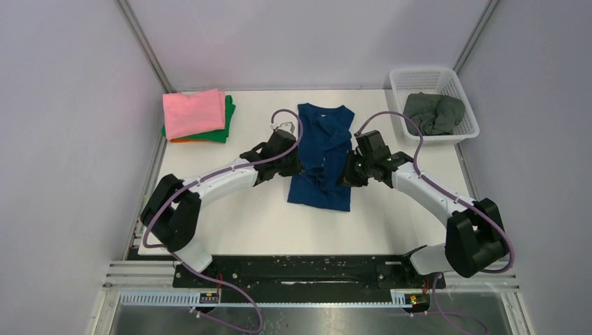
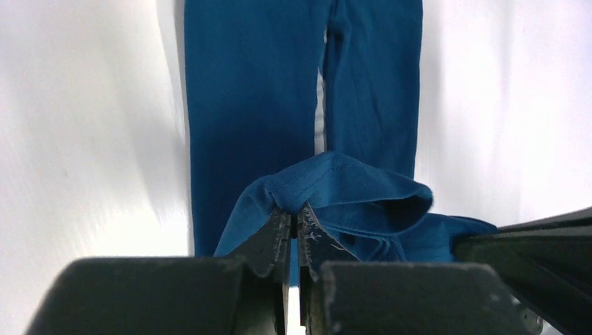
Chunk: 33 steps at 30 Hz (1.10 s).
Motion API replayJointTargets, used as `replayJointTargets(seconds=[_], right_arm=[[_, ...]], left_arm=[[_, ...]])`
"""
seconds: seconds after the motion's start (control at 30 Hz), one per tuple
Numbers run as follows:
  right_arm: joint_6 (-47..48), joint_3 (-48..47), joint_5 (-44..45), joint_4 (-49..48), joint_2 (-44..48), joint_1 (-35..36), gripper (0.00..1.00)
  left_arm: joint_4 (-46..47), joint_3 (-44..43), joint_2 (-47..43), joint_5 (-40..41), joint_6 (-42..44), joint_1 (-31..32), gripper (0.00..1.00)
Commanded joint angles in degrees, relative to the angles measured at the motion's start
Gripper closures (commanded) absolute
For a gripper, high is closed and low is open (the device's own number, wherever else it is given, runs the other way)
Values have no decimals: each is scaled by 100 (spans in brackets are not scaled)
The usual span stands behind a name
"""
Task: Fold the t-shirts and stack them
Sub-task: Fold the folded rectangular tshirt in 1/3 of the way
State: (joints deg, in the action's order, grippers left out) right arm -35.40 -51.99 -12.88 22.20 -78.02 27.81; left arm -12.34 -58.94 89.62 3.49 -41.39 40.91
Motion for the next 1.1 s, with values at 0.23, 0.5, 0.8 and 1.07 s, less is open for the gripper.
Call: replayJointTargets(seconds=[0.23,0.5,0.8,1.07], right_arm=[[391,-1198,77,-297,-1327,-744,88],[431,-1690,-267,-602,-2149,-1080,82],[263,-2832,-405,-809,-3161,-1466,2],[424,-1835,-337,-788,-2161,-1490,1]], left_arm=[[-200,-1810,1425,-319,740,-586,100],[-672,-2693,2315,-550,913,-838,100],[-1072,-3703,2840,-998,985,-1213,28],[-636,-2116,1446,-986,853,-1243,1]])
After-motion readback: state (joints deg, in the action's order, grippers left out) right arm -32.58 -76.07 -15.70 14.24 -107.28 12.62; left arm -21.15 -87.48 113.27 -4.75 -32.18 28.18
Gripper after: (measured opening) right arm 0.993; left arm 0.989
